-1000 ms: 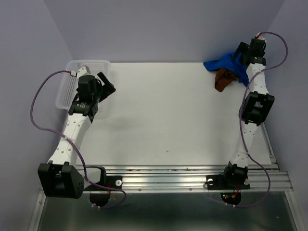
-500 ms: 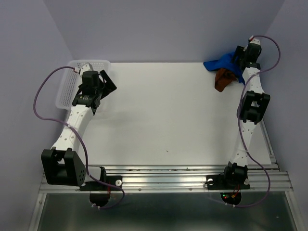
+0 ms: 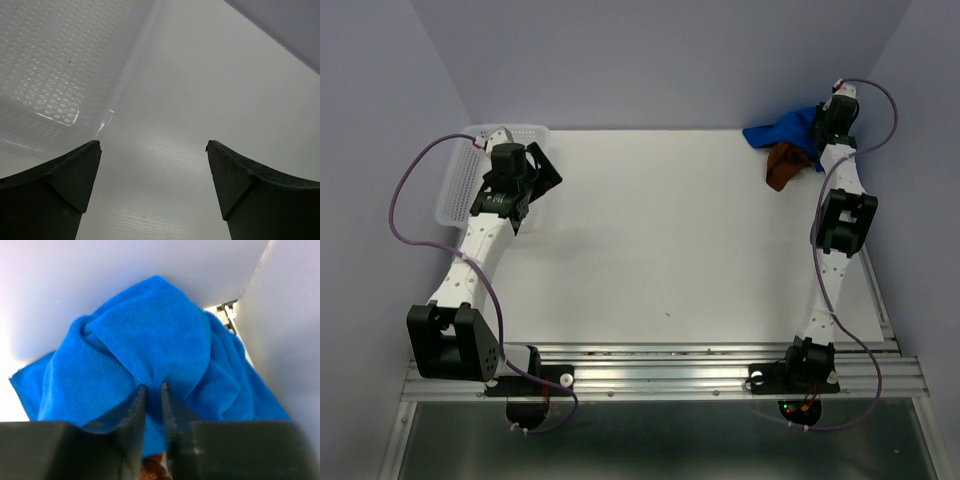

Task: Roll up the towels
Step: Grab a towel with the right arm

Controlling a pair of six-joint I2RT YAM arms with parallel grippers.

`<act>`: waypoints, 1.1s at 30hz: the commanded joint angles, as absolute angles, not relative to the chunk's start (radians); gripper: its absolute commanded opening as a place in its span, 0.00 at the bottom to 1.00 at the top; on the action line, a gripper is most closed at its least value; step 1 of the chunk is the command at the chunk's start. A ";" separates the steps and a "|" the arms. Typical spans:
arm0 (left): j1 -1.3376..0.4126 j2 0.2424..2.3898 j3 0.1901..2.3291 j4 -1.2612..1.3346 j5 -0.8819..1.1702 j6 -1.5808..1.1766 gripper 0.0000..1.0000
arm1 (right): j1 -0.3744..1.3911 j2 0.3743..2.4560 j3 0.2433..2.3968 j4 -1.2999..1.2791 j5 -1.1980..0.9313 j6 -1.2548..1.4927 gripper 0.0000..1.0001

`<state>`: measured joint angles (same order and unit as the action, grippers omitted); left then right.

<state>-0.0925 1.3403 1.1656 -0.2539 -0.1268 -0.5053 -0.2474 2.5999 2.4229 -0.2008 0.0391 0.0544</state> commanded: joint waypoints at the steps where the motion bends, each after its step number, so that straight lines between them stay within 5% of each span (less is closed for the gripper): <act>1: -0.097 1.319 1.213 -0.248 -0.149 -0.491 0.99 | -0.250 2.576 2.454 -0.094 0.051 0.049 0.05; 18: -0.098 1.235 1.183 -0.248 -0.141 -0.489 0.99 | -0.250 2.272 2.361 -0.080 -0.119 0.086 0.01; 33: -0.098 1.071 1.161 -0.252 -0.114 -0.511 0.99 | 0.011 1.913 2.425 -0.279 -0.253 -0.023 0.01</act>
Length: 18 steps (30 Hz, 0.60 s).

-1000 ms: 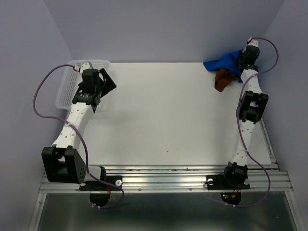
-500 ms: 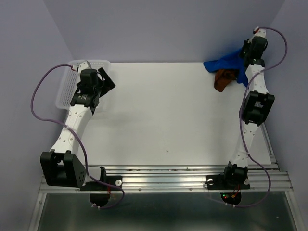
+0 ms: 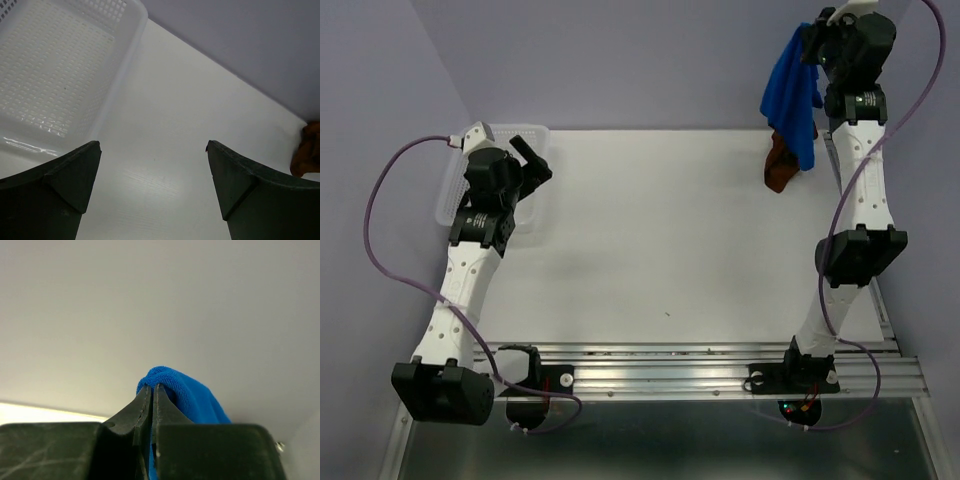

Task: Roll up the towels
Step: Move the towel to the center of the board

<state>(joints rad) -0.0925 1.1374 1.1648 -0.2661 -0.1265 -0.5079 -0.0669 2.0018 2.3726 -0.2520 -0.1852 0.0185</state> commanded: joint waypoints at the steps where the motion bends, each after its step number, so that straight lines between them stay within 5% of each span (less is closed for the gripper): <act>1: -0.097 1.062 1.157 -0.255 -0.110 -0.520 0.99 | 0.047 1.881 2.431 -0.288 -0.282 -0.020 0.01; 10: -0.097 0.951 1.124 -0.318 -0.068 -0.552 0.99 | 0.100 1.703 2.323 -0.258 -0.589 0.230 0.01; 15: -0.097 0.920 1.091 -0.336 -0.046 -0.571 0.99 | 0.100 1.522 1.957 -0.301 -0.479 0.404 0.02; 18: -0.098 0.922 1.068 -0.353 -0.031 -0.572 0.99 | 0.100 1.430 1.508 -0.295 -0.275 0.500 0.14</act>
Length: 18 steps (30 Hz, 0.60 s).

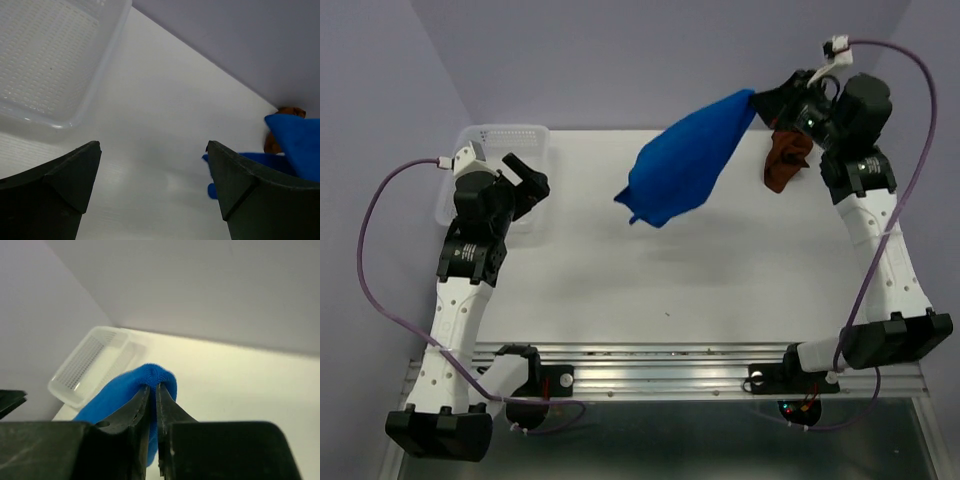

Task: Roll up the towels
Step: Move the towel to the center of the board

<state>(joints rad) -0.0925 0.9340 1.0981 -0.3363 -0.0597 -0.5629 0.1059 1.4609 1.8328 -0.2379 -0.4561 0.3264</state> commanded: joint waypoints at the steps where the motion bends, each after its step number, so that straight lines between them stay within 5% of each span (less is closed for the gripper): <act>1: -0.097 0.923 1.062 -0.362 -0.026 -0.566 0.99 | 0.100 1.407 1.309 -0.298 -0.156 0.520 0.14; 5: -0.098 0.930 1.031 -0.416 -0.005 -0.551 0.99 | 0.052 1.488 1.114 -0.448 0.044 0.540 0.15; 9: -0.100 0.905 0.939 -0.423 0.066 -0.566 0.99 | 0.052 1.537 1.138 -0.574 0.118 0.486 0.89; 10: -0.103 0.902 0.907 -0.423 0.095 -0.568 0.99 | 0.052 1.501 1.128 -0.560 0.094 0.457 1.00; 18: -0.262 0.864 0.760 -0.378 0.112 -0.673 0.99 | 0.135 1.234 0.986 -0.523 0.034 0.361 1.00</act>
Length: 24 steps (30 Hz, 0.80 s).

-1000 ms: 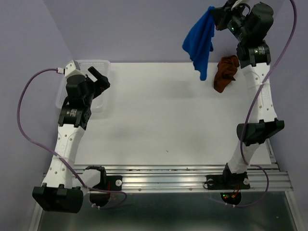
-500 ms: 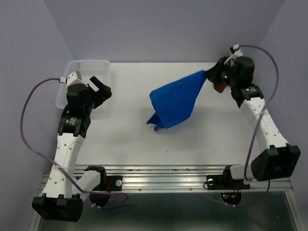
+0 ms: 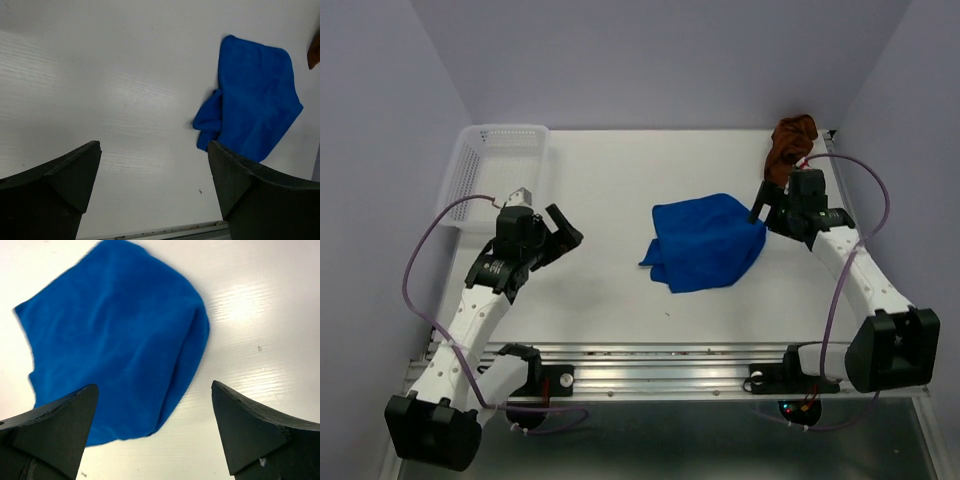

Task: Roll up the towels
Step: Move the towel to the center of the board, then flatten the towel

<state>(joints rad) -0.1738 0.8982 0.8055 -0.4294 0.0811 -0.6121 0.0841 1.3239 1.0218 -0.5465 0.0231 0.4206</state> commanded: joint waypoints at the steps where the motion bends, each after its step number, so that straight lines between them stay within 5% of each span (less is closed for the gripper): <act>1: -0.329 0.867 0.730 -0.371 0.100 -0.705 0.99 | 0.179 1.185 0.971 -0.538 0.046 0.345 1.00; 8: -0.423 0.859 0.654 -0.364 0.055 -0.788 0.99 | 0.523 1.138 0.923 -0.520 0.083 0.317 1.00; 14: -0.426 0.841 0.658 -0.403 0.011 -0.790 0.99 | 0.856 1.395 1.005 -0.521 0.259 0.356 1.00; 24: -0.426 0.847 0.649 -0.425 -0.032 -0.792 0.99 | 0.980 1.684 1.152 -0.545 0.304 0.428 1.00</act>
